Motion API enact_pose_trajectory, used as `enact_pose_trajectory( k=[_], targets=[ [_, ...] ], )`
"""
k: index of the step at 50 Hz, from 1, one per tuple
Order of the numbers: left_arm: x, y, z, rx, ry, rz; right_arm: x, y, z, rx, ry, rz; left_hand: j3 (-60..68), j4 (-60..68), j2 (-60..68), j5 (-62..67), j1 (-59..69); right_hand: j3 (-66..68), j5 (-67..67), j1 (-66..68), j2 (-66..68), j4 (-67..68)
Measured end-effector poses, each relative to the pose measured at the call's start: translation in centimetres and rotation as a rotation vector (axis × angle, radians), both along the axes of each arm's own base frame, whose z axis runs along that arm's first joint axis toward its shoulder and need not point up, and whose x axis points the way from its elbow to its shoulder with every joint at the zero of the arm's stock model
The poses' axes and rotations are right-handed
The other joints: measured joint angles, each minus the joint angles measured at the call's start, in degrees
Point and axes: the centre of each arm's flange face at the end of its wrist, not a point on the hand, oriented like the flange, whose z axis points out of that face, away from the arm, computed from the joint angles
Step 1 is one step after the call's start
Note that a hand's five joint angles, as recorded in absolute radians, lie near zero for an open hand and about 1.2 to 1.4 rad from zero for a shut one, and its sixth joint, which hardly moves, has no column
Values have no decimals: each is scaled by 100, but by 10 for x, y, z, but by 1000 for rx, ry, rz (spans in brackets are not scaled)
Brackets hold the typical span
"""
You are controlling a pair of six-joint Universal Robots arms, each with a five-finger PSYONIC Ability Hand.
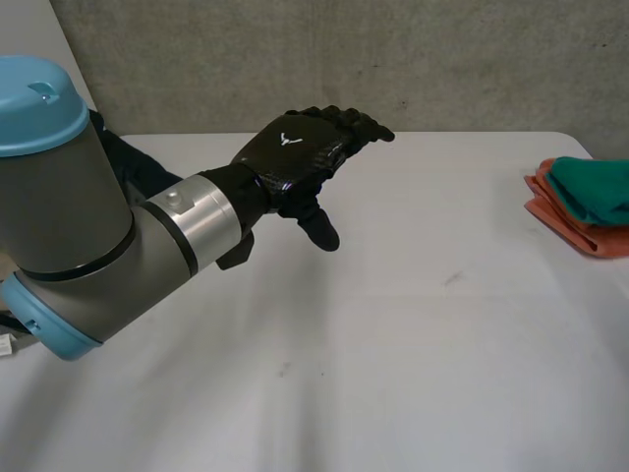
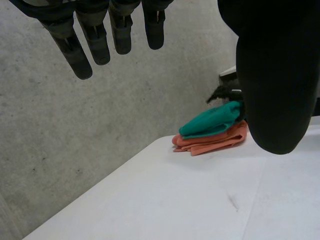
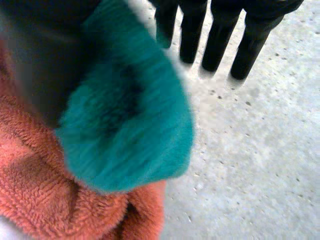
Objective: Fold the laundry.
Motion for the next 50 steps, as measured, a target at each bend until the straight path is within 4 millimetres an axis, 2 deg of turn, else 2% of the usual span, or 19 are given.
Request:
enact_pose_trajectory(
  k=[3, 12, 17, 18, 20, 22, 24, 27, 30, 31, 33, 34, 37, 39, 40, 41, 44, 48, 50],
  targets=[
    [-1, 1, 1, -1, 1, -3, -6, 7, 15, 25, -14, -42, 0, 0, 0, 0, 0, -579, -420, -241, -441, -622],
    [-3, 8, 3, -2, 5, -18, -31, 30, 72, 84, 13, -239, 0, 0, 0, 0, 0, -579, -420, -241, -441, -647],
    [-5, 15, 11, -22, 18, -32, -50, 41, 116, 46, 155, -492, 0, 0, 0, 0, 0, -579, -419, -241, -441, -647],
    [-5, 15, 12, -25, 20, -33, -50, 42, 120, 39, 169, -512, 0, 0, 0, 0, 0, -579, -420, -241, -441, -647],
    [-4, 17, 21, -46, 34, -33, -46, 44, 144, -19, 242, -593, 0, 0, 0, -4, 0, -579, -420, -241, -441, -647],
    [-3, 17, 32, -71, 54, -28, -28, 44, 166, -91, 288, -619, 0, 0, 0, 0, 0, -579, -420, -241, -441, -647],
    [0, 16, 48, -105, 83, -10, 4, 44, 186, -182, 311, -594, 0, 0, 0, 0, 0, -579, -420, -241, -442, -647],
    [9, 6, 70, -145, 130, 56, 60, 49, 204, -293, 297, -487, 0, 0, 0, 0, 0, -579, -420, -241, -442, -647],
    [25, -13, 87, -177, 171, 166, 121, 68, 214, -372, 259, -313, 0, 0, 0, 0, 0, -579, -420, -241, -442, -647],
    [34, -23, 93, -189, 183, 220, 143, 78, 214, -389, 244, -237, 0, 0, 0, 0, 0, -579, -420, -241, -442, -647],
    [49, -39, 98, -204, 193, 296, 171, 94, 211, -396, 228, -132, 0, 0, 0, 0, 0, -579, -420, -241, -442, -647],
    [63, -55, 100, -215, 193, 364, 194, 109, 205, -389, 219, -41, 1, 1, 1, 0, 0, -579, -419, -241, -443, -648],
    [97, -93, 95, -232, 164, 506, 234, 142, 184, -342, 208, 131, 1, 1, 1, 1, 0, -579, -420, -241, -461, -648],
    [120, -120, 84, -237, 119, 592, 248, 157, 172, -309, 205, 195, 1, 1, 1, 1, 0, -579, -420, -241, -461, -648],
    [134, -137, 74, -237, 81, 642, 261, 173, 158, -268, 204, 255, 1, 5, 1, 0, 0, -579, -420, -241, -461, -648],
    [140, -144, 69, -238, 64, 661, 264, 176, 154, -257, 204, 268, 1, 5, 1, 0, 0, -580, -420, -241, -461, -648],
    [178, -188, 29, -233, -70, 766, 281, 206, 122, -156, 209, 352, 1, 8, 1, 0, 0, -580, -419, -241, -461, -648],
    [209, -224, -22, -227, -223, 824, 286, 224, 99, -78, 220, 383, 1, 8, 1, 1, 0, -580, -421, -241, -461, -648],
    [225, -243, -58, -227, -321, 841, 285, 231, 86, -33, 228, 386, 1, 8, 1, 0, 0, -580, -419, -241, -461, -648]
  ],
)
